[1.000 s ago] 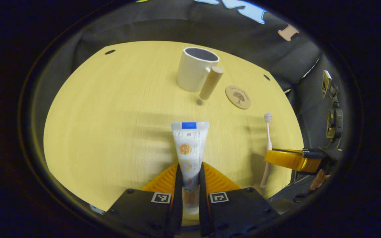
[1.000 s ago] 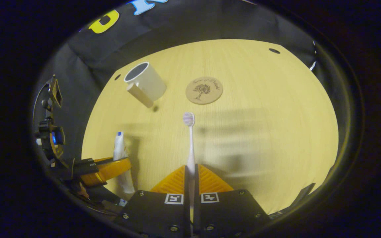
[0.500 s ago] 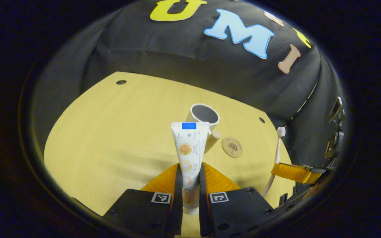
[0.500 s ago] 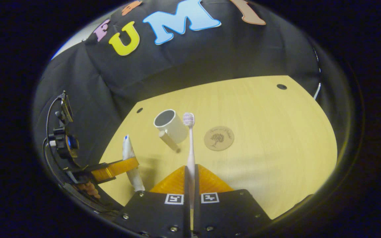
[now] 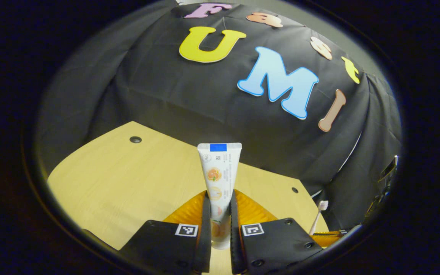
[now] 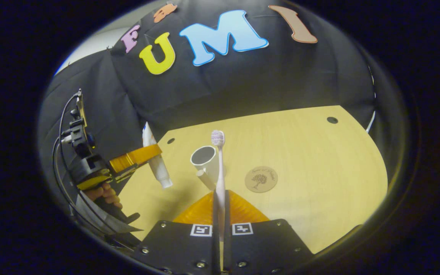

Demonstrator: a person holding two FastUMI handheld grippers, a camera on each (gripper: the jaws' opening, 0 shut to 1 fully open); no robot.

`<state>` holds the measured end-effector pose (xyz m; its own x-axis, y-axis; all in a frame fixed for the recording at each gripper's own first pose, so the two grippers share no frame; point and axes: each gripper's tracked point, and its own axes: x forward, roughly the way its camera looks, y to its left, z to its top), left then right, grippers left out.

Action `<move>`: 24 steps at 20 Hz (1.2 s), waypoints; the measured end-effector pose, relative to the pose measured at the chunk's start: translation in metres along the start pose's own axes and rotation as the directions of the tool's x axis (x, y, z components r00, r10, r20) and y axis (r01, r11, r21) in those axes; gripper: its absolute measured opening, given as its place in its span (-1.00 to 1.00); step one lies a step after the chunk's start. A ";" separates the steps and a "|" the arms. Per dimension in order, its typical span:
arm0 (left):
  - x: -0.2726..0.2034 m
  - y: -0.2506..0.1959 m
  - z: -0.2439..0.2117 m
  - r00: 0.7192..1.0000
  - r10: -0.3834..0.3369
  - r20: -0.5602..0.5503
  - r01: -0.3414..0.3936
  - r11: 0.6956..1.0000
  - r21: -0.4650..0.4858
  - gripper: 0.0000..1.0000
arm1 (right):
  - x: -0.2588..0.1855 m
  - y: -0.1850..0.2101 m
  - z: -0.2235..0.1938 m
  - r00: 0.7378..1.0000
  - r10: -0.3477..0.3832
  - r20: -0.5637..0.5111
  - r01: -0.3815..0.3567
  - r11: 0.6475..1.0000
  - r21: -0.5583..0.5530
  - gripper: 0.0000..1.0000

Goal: Put the toothbrush and toothpaste on the desktop into the cup, then pick up the cup and place it on the coaster on the desktop.

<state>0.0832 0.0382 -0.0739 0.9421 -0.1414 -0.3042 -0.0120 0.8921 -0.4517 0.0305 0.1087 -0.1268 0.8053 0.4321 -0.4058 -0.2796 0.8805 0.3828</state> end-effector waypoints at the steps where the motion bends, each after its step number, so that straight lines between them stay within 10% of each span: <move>1: 0.005 -0.006 0.006 0.999 -0.020 0.028 0.020 1.000 0.003 -0.46 | -0.001 -0.001 0.001 1.000 -0.005 0.003 0.005 1.000 0.000 -0.91; 12: 0.087 -0.015 -0.004 0.988 -0.078 0.135 0.071 0.996 0.059 -0.45 | -0.026 -0.008 -0.009 0.996 -0.086 0.000 0.086 0.995 0.051 -0.91; 24: 0.130 -0.012 -0.072 0.996 -0.077 -0.040 0.083 0.983 0.161 -0.34 | -0.016 -0.007 -0.002 0.996 -0.083 -0.021 0.084 0.994 0.070 -0.91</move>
<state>0.1820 -0.0216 -0.1687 0.9258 -0.2272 -0.3020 0.1204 0.9348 -0.3341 0.0180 0.0956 -0.1249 0.8147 0.3616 -0.4533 -0.1735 0.8979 0.4045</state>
